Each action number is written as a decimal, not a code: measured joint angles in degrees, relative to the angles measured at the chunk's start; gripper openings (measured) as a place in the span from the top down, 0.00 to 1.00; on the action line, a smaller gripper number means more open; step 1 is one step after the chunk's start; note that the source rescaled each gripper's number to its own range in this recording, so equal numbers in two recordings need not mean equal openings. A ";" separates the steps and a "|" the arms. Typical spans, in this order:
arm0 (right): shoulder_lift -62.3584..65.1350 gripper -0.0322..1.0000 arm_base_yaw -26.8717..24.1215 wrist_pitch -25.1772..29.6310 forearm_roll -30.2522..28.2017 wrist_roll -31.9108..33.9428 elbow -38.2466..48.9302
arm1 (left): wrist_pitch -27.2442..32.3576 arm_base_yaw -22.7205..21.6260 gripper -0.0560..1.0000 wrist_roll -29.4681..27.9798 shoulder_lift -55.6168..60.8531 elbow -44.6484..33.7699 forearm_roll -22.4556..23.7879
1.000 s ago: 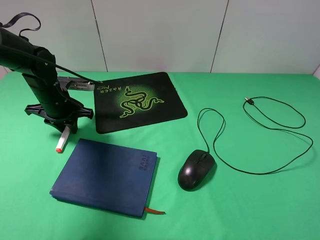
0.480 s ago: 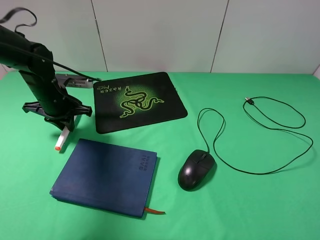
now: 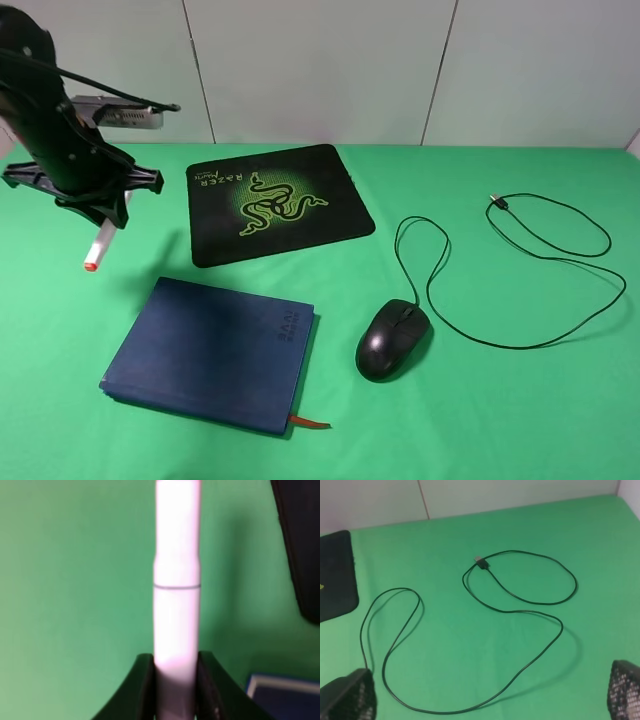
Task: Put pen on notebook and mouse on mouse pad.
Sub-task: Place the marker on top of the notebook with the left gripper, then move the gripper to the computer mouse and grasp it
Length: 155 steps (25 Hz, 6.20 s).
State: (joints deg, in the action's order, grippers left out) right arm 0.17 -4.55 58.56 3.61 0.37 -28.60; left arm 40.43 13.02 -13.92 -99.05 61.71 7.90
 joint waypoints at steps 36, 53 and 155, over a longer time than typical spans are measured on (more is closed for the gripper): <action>0.00 0.00 0.00 0.00 0.00 0.00 0.00 | 5.08 22.05 0.94 6.59 8.36 -7.47 -4.05; 0.00 0.00 0.00 0.00 0.00 0.00 0.00 | -4.01 29.75 0.94 0.82 7.02 -17.04 -4.81; 0.00 0.00 0.00 0.00 0.00 0.00 0.00 | 27.69 29.75 0.00 19.28 65.84 -0.35 -0.56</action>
State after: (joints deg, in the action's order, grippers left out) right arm 0.17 -4.55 58.56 3.61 0.37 -28.60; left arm 68.12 42.77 5.36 -33.21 61.36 7.34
